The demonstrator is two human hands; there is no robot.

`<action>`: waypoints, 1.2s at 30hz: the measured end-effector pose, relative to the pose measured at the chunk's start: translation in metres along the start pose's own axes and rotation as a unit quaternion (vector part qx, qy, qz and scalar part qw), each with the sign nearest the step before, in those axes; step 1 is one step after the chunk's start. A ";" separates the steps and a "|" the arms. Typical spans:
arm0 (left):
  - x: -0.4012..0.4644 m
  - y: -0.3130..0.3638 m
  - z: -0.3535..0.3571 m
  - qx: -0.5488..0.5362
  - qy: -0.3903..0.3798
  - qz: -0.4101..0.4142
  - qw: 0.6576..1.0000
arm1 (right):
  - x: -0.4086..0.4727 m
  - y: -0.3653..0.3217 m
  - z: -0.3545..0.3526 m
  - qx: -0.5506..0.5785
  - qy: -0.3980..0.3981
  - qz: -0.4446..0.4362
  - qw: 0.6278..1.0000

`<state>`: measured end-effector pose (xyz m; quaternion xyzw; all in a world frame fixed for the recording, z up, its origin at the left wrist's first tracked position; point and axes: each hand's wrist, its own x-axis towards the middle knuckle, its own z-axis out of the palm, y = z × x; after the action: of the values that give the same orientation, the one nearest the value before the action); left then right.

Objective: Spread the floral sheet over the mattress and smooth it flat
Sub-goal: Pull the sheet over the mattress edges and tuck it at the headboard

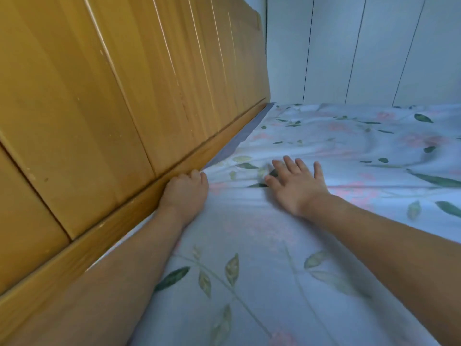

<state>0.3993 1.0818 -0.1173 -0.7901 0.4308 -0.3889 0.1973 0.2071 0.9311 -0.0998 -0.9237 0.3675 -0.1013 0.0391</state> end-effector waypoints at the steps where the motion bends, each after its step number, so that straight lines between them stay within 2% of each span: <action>1: -0.005 0.013 0.018 0.007 0.009 0.013 1.000 | 0.000 0.008 0.016 -0.026 -0.013 0.008 1.000; 4: 0.001 0.033 0.028 0.096 -0.001 0.054 0.994 | -0.004 0.016 0.055 -0.054 -0.009 0.018 0.998; 5: 0.010 0.038 0.027 0.107 -0.010 0.082 0.991 | 0.000 0.017 0.060 -0.048 -0.008 0.012 0.999; 7: 0.032 0.037 0.011 0.104 -0.050 0.076 0.990 | 0.009 0.020 0.060 -0.039 -0.009 0.004 0.999; 9: 0.061 0.033 -0.007 0.012 -0.042 -0.019 0.999 | 0.013 0.022 0.063 -0.030 -0.005 -0.002 1.000; 10: 0.078 0.033 -0.010 -0.072 -0.044 -0.065 0.994 | 0.016 0.024 0.066 -0.025 0.000 -0.003 1.000; 12: 0.109 0.038 -0.004 -0.280 -0.065 -0.138 0.948 | 0.016 0.023 0.071 -0.023 0.007 -0.012 1.000; 13: 0.125 0.044 0.002 -0.342 -0.096 -0.143 0.924 | 0.016 0.024 0.071 -0.022 0.009 -0.012 1.000; 14: 0.133 0.051 0.006 -0.364 -0.123 -0.130 0.914 | 0.017 0.024 0.072 -0.020 0.013 -0.011 1.000; 15: 0.133 0.059 0.014 -0.359 -0.136 -0.108 0.917 | 0.015 0.024 0.072 -0.019 0.018 -0.009 1.000; 18: 0.128 0.076 0.024 -0.277 -0.099 -0.042 0.955 | 0.009 0.020 0.068 -0.037 0.057 -0.030 0.997; 21: 0.158 0.060 0.015 -0.166 -0.009 -0.025 0.986 | 0.013 0.019 0.051 -0.042 0.144 -0.093 0.984; 23: 0.172 0.050 0.027 -0.102 -0.002 -0.025 0.995 | 0.029 0.023 0.041 -0.046 0.188 -0.113 0.975; 25: 0.164 0.064 0.051 -0.082 -0.065 -0.009 0.994 | 0.039 0.030 0.041 -0.030 0.148 -0.066 0.986; 27: 0.158 0.082 0.074 -0.049 -0.072 -0.022 0.996 | 0.052 0.041 0.060 -0.008 0.091 -0.018 0.996; 29: 0.164 0.091 0.087 -0.076 -0.092 -0.046 0.992 | 0.062 0.045 0.068 0.001 0.035 -0.012 0.999; 30: 0.169 0.091 0.087 -0.078 -0.088 -0.051 0.992 | 0.064 0.046 0.069 -0.002 0.022 -0.010 1.000; 33: 0.166 0.091 0.086 -0.045 -0.012 -0.064 0.997 | 0.060 0.045 0.070 -0.013 -0.009 0.003 1.000; 36: 0.155 0.089 0.082 -0.054 -0.027 -0.057 0.997 | 0.054 0.042 0.072 -0.031 -0.026 0.010 0.999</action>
<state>0.4674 0.9015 -0.1571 -0.8332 0.3997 -0.3542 0.1438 0.2331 0.8631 -0.1680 -0.9229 0.3788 -0.0651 0.0207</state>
